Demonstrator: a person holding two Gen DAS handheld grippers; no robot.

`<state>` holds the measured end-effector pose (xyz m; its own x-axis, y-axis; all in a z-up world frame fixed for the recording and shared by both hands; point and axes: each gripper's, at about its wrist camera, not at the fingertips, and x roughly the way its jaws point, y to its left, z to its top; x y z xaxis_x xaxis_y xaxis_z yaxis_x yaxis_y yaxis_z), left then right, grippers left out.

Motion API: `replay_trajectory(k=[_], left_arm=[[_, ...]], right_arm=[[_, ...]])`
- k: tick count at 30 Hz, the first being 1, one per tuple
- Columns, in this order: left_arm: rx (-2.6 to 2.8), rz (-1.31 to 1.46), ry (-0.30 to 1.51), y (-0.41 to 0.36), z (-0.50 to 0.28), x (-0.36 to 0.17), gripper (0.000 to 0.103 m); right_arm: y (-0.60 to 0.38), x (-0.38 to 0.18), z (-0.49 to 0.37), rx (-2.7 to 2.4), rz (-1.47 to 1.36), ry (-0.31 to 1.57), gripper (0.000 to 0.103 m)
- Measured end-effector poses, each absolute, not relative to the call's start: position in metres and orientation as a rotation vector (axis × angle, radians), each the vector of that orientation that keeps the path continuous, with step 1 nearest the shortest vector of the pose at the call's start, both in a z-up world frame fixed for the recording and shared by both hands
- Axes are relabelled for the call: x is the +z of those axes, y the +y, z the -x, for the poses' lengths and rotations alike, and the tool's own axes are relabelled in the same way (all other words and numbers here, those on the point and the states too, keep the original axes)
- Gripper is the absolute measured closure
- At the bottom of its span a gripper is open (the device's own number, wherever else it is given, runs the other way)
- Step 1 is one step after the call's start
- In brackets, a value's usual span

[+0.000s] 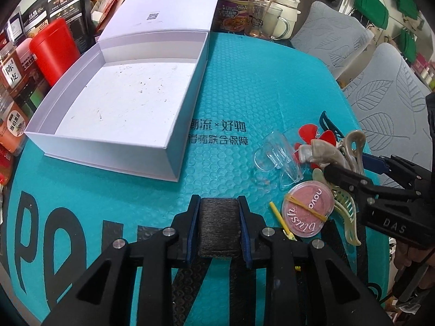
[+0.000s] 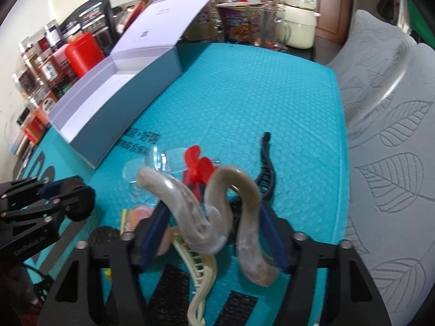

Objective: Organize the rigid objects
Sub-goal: 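Lift the beige S-shaped clip with the right gripper and carry it into the white box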

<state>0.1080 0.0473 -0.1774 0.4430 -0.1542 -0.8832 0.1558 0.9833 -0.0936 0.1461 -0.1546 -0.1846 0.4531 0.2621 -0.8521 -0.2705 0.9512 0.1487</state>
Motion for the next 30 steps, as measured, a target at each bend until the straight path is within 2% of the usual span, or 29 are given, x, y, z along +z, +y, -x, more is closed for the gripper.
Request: replay_trajectory(k=[17,30], left_arm=[[-0.19,-0.001,1.087,0.053,-0.092,-0.165,0.077],[-0.2,-0.039,1.021,0.045,-0.064,-0.118,0.077]], right_arm=[[-0.156,-0.171,-0.125,0.337,0.0,1.031,0.043],[-0.164,-0.136,-0.092,0.349,-0.018,1.005,0.043]])
